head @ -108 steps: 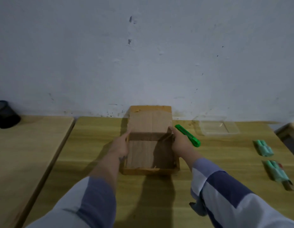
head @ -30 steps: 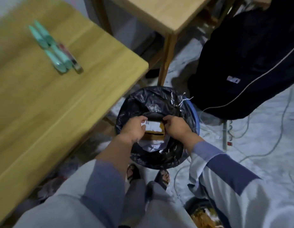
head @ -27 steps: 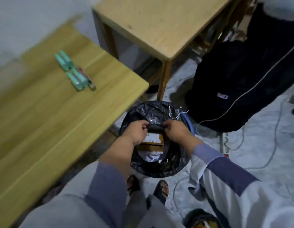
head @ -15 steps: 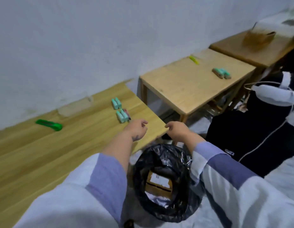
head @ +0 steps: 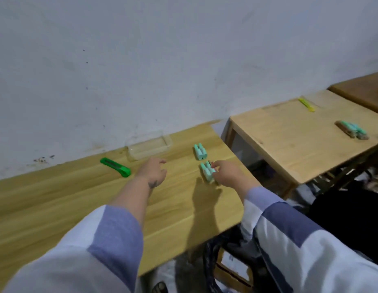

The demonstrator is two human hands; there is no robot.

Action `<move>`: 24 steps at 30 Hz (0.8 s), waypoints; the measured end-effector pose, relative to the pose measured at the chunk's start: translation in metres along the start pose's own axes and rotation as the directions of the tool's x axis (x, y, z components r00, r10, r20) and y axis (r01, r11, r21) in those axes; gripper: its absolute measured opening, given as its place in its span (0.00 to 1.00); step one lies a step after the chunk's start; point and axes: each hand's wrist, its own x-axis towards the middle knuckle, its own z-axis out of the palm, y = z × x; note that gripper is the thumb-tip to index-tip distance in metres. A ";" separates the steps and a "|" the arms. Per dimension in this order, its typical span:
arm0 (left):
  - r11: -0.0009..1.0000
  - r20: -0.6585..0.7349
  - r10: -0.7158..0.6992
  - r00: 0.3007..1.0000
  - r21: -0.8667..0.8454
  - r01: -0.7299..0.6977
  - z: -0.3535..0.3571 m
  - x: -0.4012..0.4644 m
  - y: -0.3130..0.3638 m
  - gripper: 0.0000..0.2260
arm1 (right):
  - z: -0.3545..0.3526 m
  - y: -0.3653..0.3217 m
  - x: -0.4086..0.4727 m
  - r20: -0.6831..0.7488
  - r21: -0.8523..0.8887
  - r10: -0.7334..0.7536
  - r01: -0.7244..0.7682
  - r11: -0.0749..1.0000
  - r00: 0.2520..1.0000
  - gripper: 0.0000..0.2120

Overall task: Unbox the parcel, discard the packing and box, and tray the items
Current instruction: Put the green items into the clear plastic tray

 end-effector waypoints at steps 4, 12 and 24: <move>0.997 -0.071 -0.041 0.997 0.068 0.046 -0.010 0.043 -0.044 0.21 | 0.024 -0.010 0.038 -0.008 0.036 0.073 -0.072 0.997 0.997 0.19; 0.981 -0.193 -0.191 0.962 -0.014 0.192 -0.015 0.104 -0.091 0.33 | 0.052 -0.004 0.076 -0.136 0.111 0.224 -0.210 0.971 0.965 0.15; 0.936 -0.182 -0.269 0.946 -0.281 0.212 0.001 0.123 -0.112 0.41 | 0.031 -0.020 0.150 -0.071 0.103 0.280 -0.272 0.957 0.957 0.23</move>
